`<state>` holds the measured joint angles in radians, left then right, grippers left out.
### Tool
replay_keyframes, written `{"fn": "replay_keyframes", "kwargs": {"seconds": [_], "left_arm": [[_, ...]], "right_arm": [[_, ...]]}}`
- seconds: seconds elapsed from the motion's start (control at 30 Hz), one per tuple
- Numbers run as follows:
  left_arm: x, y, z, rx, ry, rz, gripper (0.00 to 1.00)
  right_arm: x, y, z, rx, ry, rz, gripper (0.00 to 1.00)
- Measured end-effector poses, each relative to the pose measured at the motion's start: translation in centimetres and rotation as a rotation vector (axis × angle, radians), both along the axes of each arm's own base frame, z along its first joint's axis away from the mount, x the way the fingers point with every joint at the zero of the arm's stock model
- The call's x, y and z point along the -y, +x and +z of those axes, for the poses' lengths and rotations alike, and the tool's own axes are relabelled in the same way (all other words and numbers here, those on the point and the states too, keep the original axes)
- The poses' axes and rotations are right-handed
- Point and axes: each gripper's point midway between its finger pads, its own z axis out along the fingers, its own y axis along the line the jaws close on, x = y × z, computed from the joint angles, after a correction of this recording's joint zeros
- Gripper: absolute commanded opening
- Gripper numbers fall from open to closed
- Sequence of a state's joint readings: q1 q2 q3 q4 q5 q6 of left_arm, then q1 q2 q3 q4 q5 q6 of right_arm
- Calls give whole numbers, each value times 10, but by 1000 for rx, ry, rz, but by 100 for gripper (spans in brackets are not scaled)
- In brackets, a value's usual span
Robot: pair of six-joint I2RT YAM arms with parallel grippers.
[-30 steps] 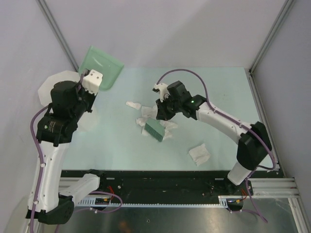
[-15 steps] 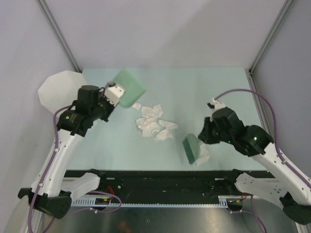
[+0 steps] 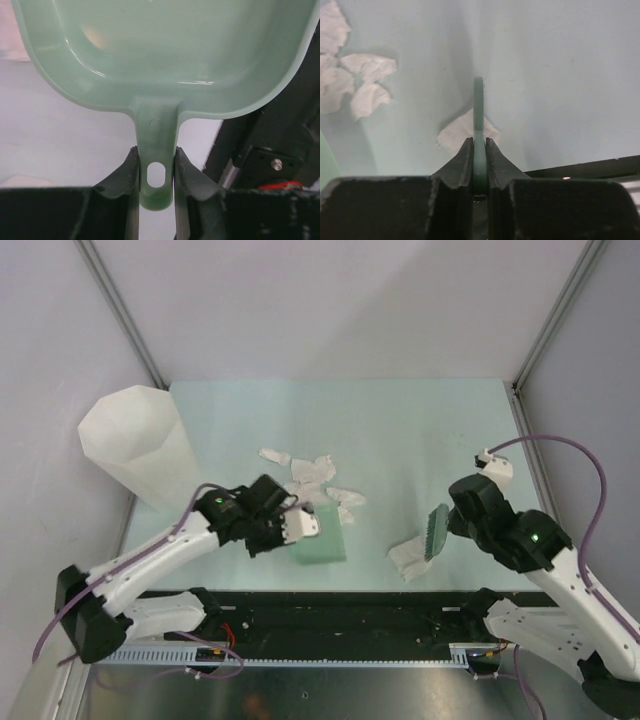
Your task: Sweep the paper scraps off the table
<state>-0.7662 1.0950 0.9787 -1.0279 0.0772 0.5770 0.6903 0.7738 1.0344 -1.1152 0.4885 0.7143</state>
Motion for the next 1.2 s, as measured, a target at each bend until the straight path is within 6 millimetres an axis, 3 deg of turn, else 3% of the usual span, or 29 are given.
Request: {"fn": "replay_keyframes", "kwargs": {"seconds": [0.1,0.23,0.37,0.47,0.6,0.8,0.9,1.0,1.07,1.2], "left_arm": [[0,-23,-33,-100,135,-88,0],[4,-35,-63,-207,261,-146,0],[12,-30,-72,-249,310,-146,0],[23,-23,-77,-252,310,-137,0],[29,-21,-83,-252,308,-131,0],[34,-16,-88,-236,289,-132,0],[35,-16,-96,-241,297,-132,0],[34,-15,-102,-242,306,-130,0],[34,-14,-102,-239,307,-128,0],[35,-12,-100,-242,286,-115,0]], "right_arm": [[10,10,-6,-40,-97,-63,0],[25,16,-24,-128,-203,-134,0],[30,16,-35,-186,-268,-151,0],[23,17,-44,-214,-300,-119,0],[-16,14,-60,-216,-300,47,0],[-110,12,-76,-187,-196,348,0],[-154,14,-68,-137,-50,436,0],[-195,16,-44,-63,132,495,0],[-202,15,-34,-35,169,513,0],[-193,13,-26,-25,186,484,0]]}}
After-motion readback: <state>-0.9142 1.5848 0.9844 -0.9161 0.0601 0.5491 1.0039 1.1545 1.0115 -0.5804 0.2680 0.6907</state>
